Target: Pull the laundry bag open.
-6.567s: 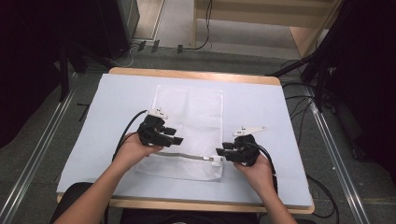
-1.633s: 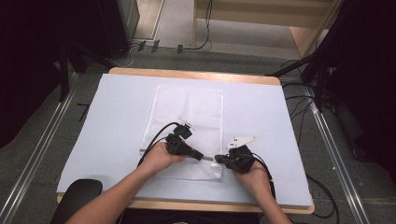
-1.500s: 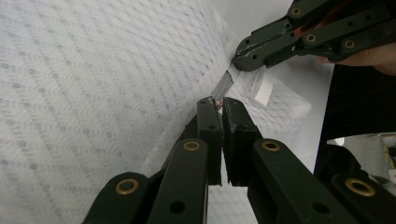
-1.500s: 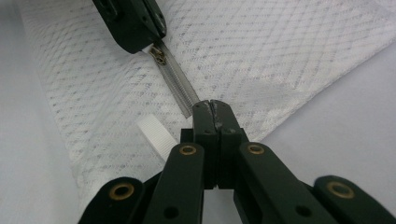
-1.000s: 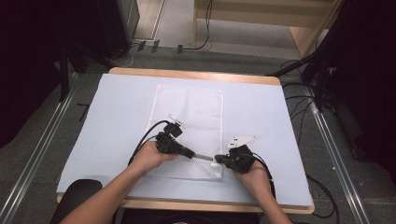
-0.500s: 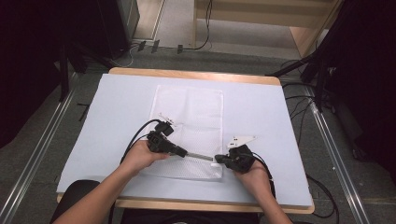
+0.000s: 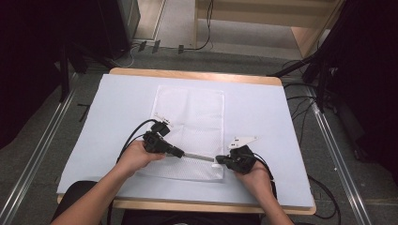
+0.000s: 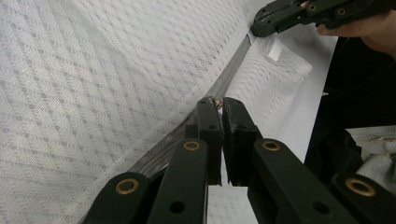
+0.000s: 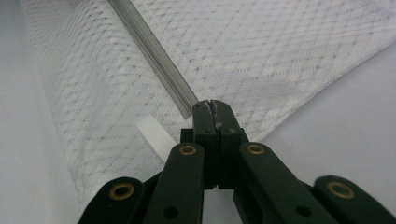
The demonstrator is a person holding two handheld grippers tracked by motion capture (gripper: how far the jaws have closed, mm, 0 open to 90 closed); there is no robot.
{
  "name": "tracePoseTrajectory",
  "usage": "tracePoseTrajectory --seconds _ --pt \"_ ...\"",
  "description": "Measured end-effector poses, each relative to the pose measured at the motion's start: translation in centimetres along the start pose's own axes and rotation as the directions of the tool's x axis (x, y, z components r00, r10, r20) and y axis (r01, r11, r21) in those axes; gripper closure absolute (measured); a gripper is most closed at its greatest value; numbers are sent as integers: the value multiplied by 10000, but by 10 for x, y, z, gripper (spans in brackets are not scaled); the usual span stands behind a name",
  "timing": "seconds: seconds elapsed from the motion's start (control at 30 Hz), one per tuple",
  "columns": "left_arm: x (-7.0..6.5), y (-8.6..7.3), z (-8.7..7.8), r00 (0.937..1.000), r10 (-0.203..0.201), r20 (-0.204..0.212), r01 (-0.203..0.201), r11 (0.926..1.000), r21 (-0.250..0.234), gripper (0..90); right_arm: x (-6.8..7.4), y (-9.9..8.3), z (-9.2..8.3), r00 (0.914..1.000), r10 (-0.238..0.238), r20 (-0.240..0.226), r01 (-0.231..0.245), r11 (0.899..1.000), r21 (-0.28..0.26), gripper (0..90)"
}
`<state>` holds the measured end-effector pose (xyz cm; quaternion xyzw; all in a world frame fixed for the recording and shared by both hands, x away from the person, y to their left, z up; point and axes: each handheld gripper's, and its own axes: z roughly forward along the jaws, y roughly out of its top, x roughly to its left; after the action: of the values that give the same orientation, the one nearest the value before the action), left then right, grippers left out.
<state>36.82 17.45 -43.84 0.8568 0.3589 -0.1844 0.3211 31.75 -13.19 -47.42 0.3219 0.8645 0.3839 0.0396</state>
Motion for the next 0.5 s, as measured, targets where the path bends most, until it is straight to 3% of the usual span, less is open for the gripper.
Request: tracePoseTrajectory --seconds 0.2,0.5 --pt "0 0 -1 10000 -2 -81 3 10000 79 881 0 0 0 10000 4 -4 -4 10000 3 900" --pt "7 -12 -19 9996 -179 -231 177 9998 -93 880 0 0 0 10000 -10 -14 10 10000 4 900"
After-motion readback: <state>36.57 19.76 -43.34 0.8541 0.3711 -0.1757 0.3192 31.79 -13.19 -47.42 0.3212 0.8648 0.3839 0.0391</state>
